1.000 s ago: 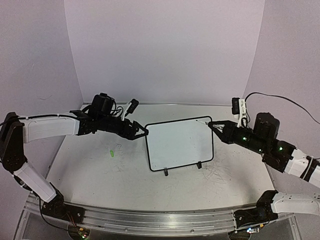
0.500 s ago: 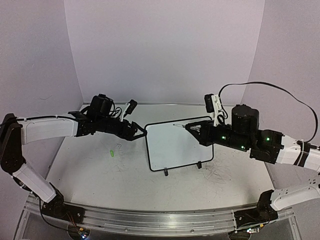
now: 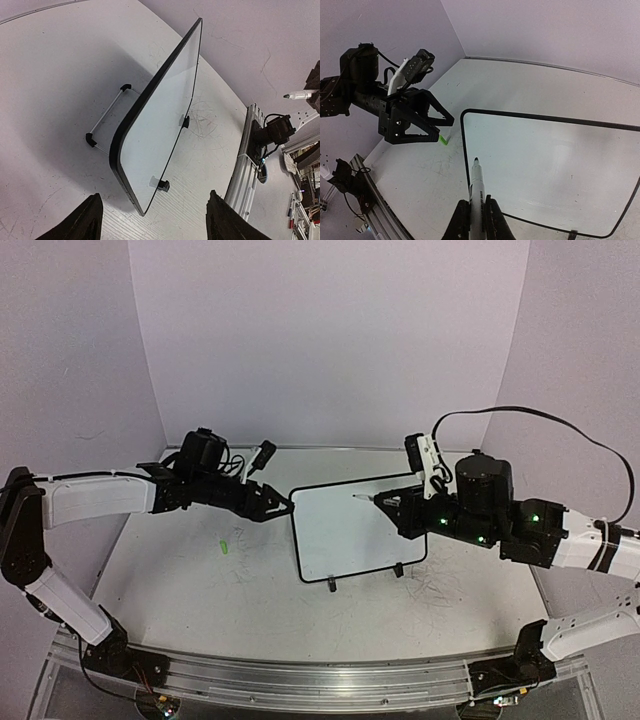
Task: Write a sentence on the whiteboard
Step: Hold the whiteboard at the center of the board.
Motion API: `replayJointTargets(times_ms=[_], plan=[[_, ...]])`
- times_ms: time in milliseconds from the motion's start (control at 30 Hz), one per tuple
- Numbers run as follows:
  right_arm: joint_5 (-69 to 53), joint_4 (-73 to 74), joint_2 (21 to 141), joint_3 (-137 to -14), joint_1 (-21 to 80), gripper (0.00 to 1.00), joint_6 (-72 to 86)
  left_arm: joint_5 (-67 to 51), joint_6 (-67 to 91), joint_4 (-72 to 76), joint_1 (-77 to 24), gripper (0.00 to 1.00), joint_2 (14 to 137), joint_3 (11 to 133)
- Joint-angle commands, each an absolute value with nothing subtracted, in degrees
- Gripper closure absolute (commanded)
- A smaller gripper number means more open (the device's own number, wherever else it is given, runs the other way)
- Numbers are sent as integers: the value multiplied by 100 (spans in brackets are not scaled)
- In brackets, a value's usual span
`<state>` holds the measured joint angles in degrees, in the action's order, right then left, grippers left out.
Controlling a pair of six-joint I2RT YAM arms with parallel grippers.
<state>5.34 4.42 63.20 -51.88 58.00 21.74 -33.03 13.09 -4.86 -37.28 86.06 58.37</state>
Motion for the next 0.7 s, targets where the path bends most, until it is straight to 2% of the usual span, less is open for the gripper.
replayJointTargets(times_ms=[0,133,333,667], plan=[[569,327,6373,-5310,5869,100,2006,-3342,1371,-223,-3636,28,8814,5949],[481,211,6527,-5336,5885,100,1939,-3467,1805,100,-3488,31,9061,6030],[154,-126,6704,-5362,5898,100,1724,-4412,2189,1004,-3419,37,9342,5866],[190,-378,7372,-5456,5952,100,1537,-4950,2425,1055,-3428,56,9953,6276]])
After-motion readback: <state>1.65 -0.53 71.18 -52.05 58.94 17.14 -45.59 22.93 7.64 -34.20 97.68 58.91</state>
